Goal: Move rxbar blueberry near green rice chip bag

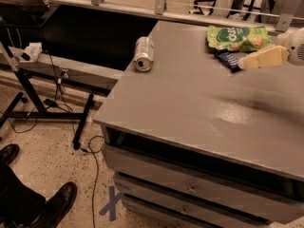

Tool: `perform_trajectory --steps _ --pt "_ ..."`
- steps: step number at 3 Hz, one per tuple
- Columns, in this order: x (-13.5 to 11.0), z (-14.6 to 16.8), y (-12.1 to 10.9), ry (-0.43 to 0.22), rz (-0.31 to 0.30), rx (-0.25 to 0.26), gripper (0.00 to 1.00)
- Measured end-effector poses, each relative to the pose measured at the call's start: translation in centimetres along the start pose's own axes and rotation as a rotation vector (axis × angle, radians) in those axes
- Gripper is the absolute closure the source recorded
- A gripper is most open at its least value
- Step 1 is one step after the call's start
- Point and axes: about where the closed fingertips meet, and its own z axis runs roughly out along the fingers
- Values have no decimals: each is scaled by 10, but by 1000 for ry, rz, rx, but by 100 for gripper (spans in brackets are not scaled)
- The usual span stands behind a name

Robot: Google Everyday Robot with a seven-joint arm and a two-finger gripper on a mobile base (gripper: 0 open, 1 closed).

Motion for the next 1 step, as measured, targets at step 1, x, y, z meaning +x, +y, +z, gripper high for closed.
perform_trajectory --steps 1 --pt "2 -7 -2 -9 14 4 0"
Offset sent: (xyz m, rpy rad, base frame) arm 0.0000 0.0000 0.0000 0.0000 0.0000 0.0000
